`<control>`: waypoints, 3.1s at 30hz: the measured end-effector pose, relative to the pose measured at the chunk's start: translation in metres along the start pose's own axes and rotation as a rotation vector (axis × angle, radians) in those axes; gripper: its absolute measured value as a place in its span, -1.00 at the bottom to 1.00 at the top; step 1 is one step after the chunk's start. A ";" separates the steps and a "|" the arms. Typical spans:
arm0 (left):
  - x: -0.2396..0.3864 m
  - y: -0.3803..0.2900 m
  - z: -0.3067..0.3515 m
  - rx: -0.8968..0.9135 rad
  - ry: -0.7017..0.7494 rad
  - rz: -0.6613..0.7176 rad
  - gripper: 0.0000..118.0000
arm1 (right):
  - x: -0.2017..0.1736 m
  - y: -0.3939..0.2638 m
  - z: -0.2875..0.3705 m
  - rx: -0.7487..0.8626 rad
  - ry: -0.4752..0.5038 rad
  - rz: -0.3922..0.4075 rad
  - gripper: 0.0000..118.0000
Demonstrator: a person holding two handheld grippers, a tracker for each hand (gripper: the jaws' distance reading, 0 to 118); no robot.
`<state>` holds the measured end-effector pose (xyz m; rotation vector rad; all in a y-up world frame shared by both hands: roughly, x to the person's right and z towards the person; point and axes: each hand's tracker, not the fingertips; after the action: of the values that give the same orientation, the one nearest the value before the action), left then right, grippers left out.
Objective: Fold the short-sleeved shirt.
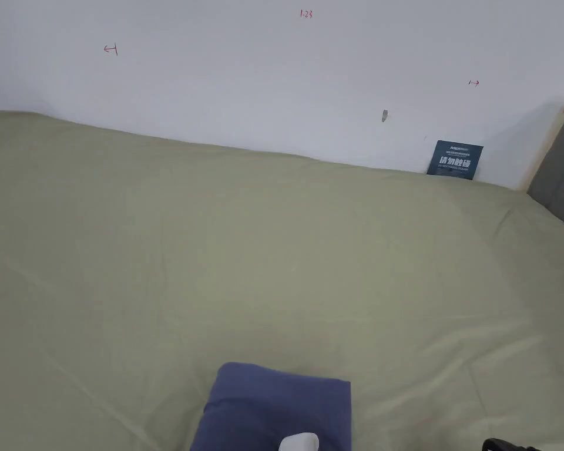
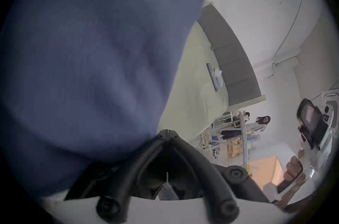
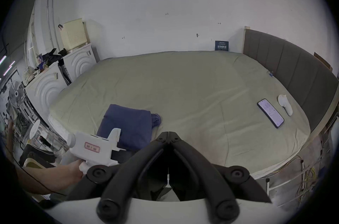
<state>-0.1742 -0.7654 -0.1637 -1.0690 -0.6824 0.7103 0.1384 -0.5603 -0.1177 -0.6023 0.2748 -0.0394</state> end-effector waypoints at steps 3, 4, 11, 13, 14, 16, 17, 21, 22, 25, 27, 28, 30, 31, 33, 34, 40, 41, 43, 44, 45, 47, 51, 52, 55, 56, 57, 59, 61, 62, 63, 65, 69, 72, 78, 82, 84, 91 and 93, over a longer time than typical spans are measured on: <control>0.014 0.004 0.056 0.115 -0.089 -0.077 -0.99 | -0.004 0.008 -0.013 0.016 0.081 -0.015 -1.00; 0.015 0.007 0.078 0.162 -0.105 -0.092 -0.99 | -0.004 0.010 -0.021 0.024 0.123 -0.031 -1.00; -0.025 0.015 0.210 0.561 0.167 0.088 -0.99 | -0.024 0.007 -0.166 -0.148 0.667 -0.261 -1.00; -0.038 0.017 0.220 0.575 0.255 0.165 -0.99 | -0.038 -0.007 -0.214 -0.252 0.783 -0.318 -1.00; -0.044 0.017 0.222 0.582 0.278 0.197 -0.99 | -0.043 -0.015 -0.237 -0.299 0.831 -0.344 -1.00; -0.052 0.017 0.218 0.569 0.276 0.231 -0.99 | -0.042 -0.030 -0.269 -0.390 0.860 -0.421 -1.00; -0.053 0.016 0.212 0.549 0.263 0.232 -0.98 | -0.035 -0.039 -0.284 -0.435 0.857 -0.479 -1.00; -0.064 0.019 0.191 0.396 0.234 0.192 -0.24 | 0.006 -0.073 -0.306 -0.487 0.837 -0.756 -1.00; -0.068 0.021 0.185 0.369 0.220 0.189 0.21 | 0.013 -0.077 -0.303 -0.460 0.875 -0.794 -1.00; -0.079 0.025 0.162 0.312 0.132 0.234 0.61 | 0.025 -0.080 -0.301 -0.469 0.865 -0.783 -1.00; -0.086 0.028 0.143 0.309 0.064 0.253 0.61 | 0.029 -0.080 -0.301 -0.484 0.878 -0.792 -1.00; -0.088 0.030 0.137 0.292 0.051 0.268 0.61 | 0.030 -0.079 -0.300 -0.486 0.878 -0.789 -1.00; -0.088 0.038 0.123 0.247 0.075 0.308 0.61 | 0.034 -0.078 -0.298 -0.498 0.864 -0.765 -1.00; -0.088 0.039 0.117 0.238 0.097 0.313 0.61 | 0.036 -0.077 -0.297 -0.500 0.860 -0.759 -1.00; -0.087 0.042 0.110 0.295 0.039 0.270 0.61 | 0.041 -0.077 -0.293 -0.503 0.844 -0.738 -1.00; -0.085 0.043 0.108 0.282 0.032 0.279 0.58 | 0.042 -0.077 -0.291 -0.500 0.845 -0.741 -1.00; -0.075 0.039 0.093 0.187 0.045 0.296 -0.53 | 0.042 -0.081 -0.287 -0.470 0.827 -0.734 -1.00; -0.082 0.038 0.096 0.183 -0.003 0.329 -0.54 | 0.040 -0.081 -0.285 -0.465 0.830 -0.730 -1.00; -0.080 0.036 0.099 0.192 0.005 0.340 -0.55 | 0.037 -0.076 -0.282 -0.441 0.812 -0.662 -1.00; -0.077 0.039 0.101 0.181 0.035 0.294 -0.55 | 0.034 -0.073 -0.279 -0.436 0.791 -0.609 -1.00; -0.078 0.043 0.107 0.172 0.052 0.265 -0.55 | 0.031 -0.069 -0.277 -0.426 0.774 -0.566 -1.00; -0.078 0.049 0.114 0.154 0.049 0.237 -0.56 | 0.029 -0.060 -0.268 -0.397 0.727 -0.490 -1.00; -0.079 0.056 0.146 0.186 0.070 0.173 -0.56 | 0.023 -0.038 -0.239 -0.273 0.557 -0.251 -1.00; -0.082 0.058 0.157 0.201 0.075 0.179 -0.56 | 0.020 -0.033 -0.232 -0.257 0.530 -0.188 -1.00; -0.095 0.062 0.203 0.280 0.138 0.246 -0.56 | 0.005 -0.017 -0.210 -0.179 0.470 0.047 -1.00; -0.102 0.065 0.222 0.293 0.155 0.267 -0.56 | -0.002 -0.012 -0.205 -0.168 0.464 0.091 -1.00; -0.109 0.068 0.242 0.312 0.164 0.279 -0.56 | -0.008 -0.007 -0.201 -0.166 0.454 0.110 -1.00; -0.124 0.076 0.281 0.316 0.210 0.274 -0.56 | -0.017 0.000 -0.195 -0.156 0.460 0.124 -1.00; -0.138 0.081 0.321 0.314 0.285 0.280 -0.56 | -0.026 0.005 -0.190 -0.137 0.473 0.135 -1.00; -0.146 0.084 0.340 0.309 0.302 0.279 -0.56 | -0.029 0.007 -0.188 -0.134 0.483 0.131 -1.00; -0.157 0.087 0.364 0.307 0.318 0.272 -0.56 | -0.032 0.008 -0.187 -0.132 0.488 0.127 -1.00; -0.172 0.093 0.404 0.280 0.389 0.255 -0.56 | -0.036 0.008 -0.185 -0.138 0.494 0.122 -1.00; -0.195 0.101 0.484 0.260 0.552 0.255 -0.56 | -0.032 0.006 -0.182 -0.163 0.435 0.123 -1.00; -0.210 0.100 0.525 0.283 0.707 0.301 -0.56 | -0.023 0.000 -0.179 -0.181 0.387 0.105 -1.00; -0.224 0.073 0.498 0.318 0.857 0.373 0.53 | -0.018 -0.011 -0.176 -0.213 0.369 0.069 -1.00; -0.210 0.063 0.503 0.416 0.913 0.448 0.62 | -0.026 -0.010 -0.170 -0.221 0.390 0.099 -1.00; -0.177 0.064 0.505 0.492 1.050 0.355 0.61 | -0.030 -0.004 -0.163 -0.207 0.411 0.128 -1.00; -0.010 0.035 0.467 0.755 1.256 -0.181 0.61 | -0.042 0.028 -0.113 -0.054 0.374 0.208 -1.00; 0.012 0.032 0.434 0.794 1.165 -0.282 0.60 | -0.050 0.038 -0.097 0.018 0.283 0.250 -1.00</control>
<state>-0.5131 -0.5167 -0.0496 -0.4661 0.4454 0.0004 0.0633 -0.5766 -0.2035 -0.5404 0.6223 0.1149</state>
